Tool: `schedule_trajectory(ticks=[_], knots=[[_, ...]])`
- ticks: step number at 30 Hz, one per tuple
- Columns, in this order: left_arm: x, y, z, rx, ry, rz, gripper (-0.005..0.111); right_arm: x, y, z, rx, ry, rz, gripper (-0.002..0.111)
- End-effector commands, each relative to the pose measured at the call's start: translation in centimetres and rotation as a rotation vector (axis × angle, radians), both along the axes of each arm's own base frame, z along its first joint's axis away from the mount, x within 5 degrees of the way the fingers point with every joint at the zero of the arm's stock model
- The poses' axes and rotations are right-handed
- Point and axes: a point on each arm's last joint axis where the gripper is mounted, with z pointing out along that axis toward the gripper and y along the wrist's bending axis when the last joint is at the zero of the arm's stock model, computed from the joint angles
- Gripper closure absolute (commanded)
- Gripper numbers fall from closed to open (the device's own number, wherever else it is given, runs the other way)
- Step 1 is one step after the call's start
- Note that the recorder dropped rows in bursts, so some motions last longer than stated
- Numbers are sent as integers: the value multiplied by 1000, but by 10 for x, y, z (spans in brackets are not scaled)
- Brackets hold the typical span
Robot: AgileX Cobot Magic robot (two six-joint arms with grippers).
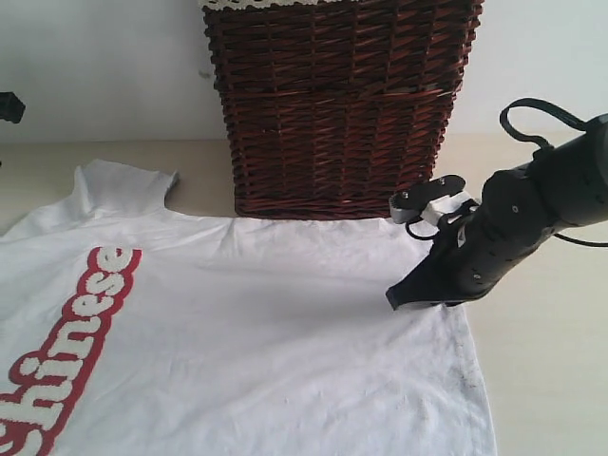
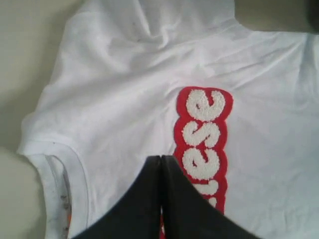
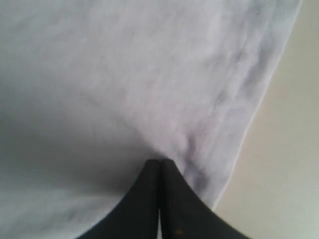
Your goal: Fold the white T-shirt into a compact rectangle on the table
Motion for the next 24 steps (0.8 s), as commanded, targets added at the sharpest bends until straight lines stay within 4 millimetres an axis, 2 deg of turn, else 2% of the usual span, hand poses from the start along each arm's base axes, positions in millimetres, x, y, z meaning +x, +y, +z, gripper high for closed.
schedule_trajectory(ticks=[1, 3, 5, 8, 12, 15, 17, 21, 24], knots=[[-7, -1, 6, -11, 20, -13, 107, -4, -6, 27, 3, -32, -20, 108], [-14, -1, 11, 0, 46, -58, 107, -7, -6, 46, 29, -74, -32, 108], [-22, -8, 9, 9, 104, -181, 107, -10, -5, 67, 79, -117, -57, 108], [-41, -31, -14, 81, 169, -442, 107, -21, -4, 96, 119, -167, -56, 108], [-53, -51, -30, 131, 226, -578, 107, -38, 4, 107, 115, -120, 0, 108], [-56, -61, -32, 138, 233, -610, 107, -56, 20, 93, 135, -60, 83, 108], [-56, -63, -31, 137, 227, -600, 107, -71, 28, 74, 124, 0, 150, 108], [-49, -63, -28, 146, 143, -550, 107, -98, 27, 39, 72, 102, 187, 108], [-46, -63, -28, 147, 111, -542, 107, -105, 21, 19, 55, 119, 160, 108]])
